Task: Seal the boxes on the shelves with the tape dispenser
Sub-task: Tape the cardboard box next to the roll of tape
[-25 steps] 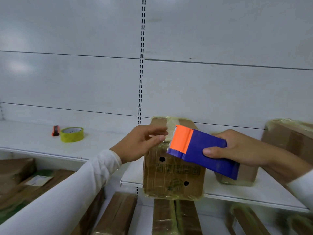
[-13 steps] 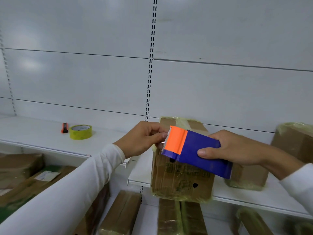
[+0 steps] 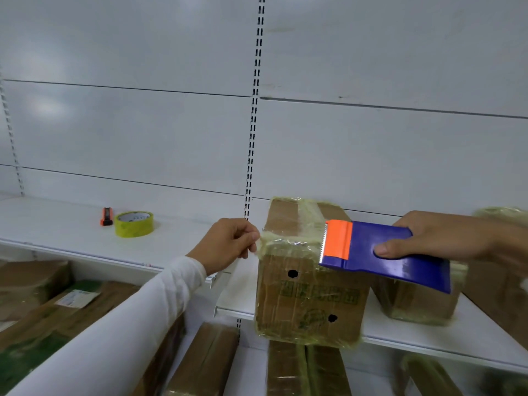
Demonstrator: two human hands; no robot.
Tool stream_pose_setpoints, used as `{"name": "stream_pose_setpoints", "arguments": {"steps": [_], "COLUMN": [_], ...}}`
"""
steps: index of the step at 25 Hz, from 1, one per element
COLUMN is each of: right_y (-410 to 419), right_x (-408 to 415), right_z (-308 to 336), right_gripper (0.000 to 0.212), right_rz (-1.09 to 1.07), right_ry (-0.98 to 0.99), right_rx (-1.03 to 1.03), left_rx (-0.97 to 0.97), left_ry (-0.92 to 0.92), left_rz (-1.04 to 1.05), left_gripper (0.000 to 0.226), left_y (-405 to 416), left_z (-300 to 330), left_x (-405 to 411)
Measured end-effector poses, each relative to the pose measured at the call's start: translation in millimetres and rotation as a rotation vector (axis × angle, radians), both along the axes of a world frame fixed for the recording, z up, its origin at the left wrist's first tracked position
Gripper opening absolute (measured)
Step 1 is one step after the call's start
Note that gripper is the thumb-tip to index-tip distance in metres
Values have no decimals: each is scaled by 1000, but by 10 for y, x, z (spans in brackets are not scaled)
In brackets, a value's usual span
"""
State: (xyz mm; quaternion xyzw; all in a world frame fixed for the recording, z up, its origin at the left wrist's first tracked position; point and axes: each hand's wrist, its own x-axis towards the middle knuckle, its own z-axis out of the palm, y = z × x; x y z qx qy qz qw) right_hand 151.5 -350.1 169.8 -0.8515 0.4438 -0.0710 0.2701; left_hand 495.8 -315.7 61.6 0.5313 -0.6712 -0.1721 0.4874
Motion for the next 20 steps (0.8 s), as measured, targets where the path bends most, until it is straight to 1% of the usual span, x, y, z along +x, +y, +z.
{"name": "stream_pose_setpoints", "arguments": {"steps": [3, 5, 6, 8, 9, 11, 12, 14, 15, 16, 17, 18, 19, 20], "right_y": [-26, -67, -78, -82, -84, -100, -106, -102, -93, -86, -79, -78, -78, -79], "right_x": [57, 54, 50, 43, 39, 35, 43, 58, 62, 73, 86, 99, 115, 124], "right_z": [-13, -43, -52, -57, -56, -58, -69, -96, -111, -123, -131, -136, -136, -140], "right_gripper": [50, 55, 54, 53, 54, 55, 57, 65, 68, 69, 68, 67, 66, 67], "right_rz": [-18, -23, -26, -15, -13, -24, -23, -18, -15, -6, -4, -11, -24, -35], "right_ry": [21, 32, 28, 23, 25, 26, 35, 43, 39, 36, 31, 23, 18, 17], "right_rx": [13, -1, -7, -8, -11, -18, -23, -29, -30, -34, -40, -43, -43, -43], "left_rx": [-63, -47, -86, -276, -321, -307, -271, -191, -163, -146, -168, -253, -376, -454], "left_ry": [-206, -333, -362, -434, -504, -608, -578, -415, -372, -422, -570, -758, -869, -866], "left_rz": [158, 299, 336, 327, 284, 149, 92, 5, -15, 3, 71, 188, 274, 270], "left_gripper": [8, 36, 46, 44, 45, 48, 47, 42, 41, 44, 50, 60, 68, 70], "left_y": [-75, -85, -75, -64, -69, -134, -174, -238, -229, -205, -200, -215, -247, -281], "left_z": [-19, -36, -67, -122, -122, -132, -140, -150, -154, -131, -96, -41, 31, 104], "left_x": [-30, 22, 48, 50, 10, -86, -112, -118, -107, -85, -59, -44, -62, -141]}}
